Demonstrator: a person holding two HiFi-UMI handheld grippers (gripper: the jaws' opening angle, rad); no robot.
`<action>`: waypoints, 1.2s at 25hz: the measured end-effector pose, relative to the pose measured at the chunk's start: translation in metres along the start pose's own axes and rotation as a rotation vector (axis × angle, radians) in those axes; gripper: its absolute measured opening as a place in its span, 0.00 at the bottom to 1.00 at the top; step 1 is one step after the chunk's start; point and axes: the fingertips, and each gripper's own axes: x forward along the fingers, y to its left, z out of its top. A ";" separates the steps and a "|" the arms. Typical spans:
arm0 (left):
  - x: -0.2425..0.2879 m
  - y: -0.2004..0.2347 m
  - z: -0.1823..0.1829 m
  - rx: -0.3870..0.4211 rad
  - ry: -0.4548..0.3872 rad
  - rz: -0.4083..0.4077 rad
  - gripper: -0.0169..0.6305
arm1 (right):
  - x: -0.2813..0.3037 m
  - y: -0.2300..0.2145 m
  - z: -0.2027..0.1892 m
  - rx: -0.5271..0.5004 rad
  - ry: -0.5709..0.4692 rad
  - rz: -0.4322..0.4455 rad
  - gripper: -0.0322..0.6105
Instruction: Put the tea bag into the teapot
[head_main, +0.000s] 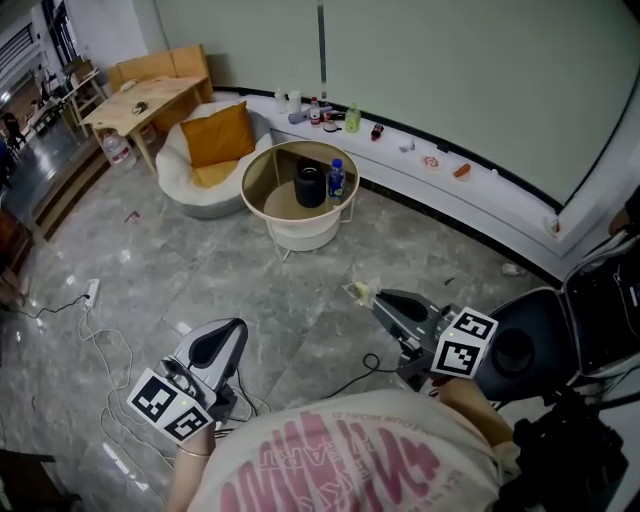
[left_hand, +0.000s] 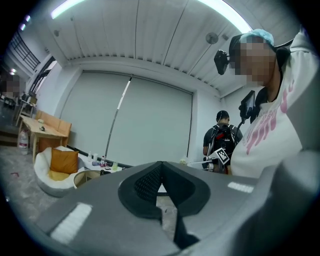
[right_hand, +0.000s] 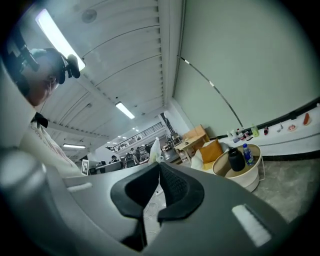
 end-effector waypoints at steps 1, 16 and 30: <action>0.002 0.002 -0.003 -0.010 0.004 0.002 0.05 | 0.000 -0.002 0.000 0.010 -0.002 -0.001 0.07; 0.067 0.034 -0.019 -0.047 0.068 -0.125 0.05 | 0.009 -0.050 -0.004 0.061 -0.026 -0.115 0.07; 0.129 0.162 0.008 -0.069 0.103 -0.210 0.05 | 0.115 -0.118 0.036 0.119 -0.058 -0.183 0.07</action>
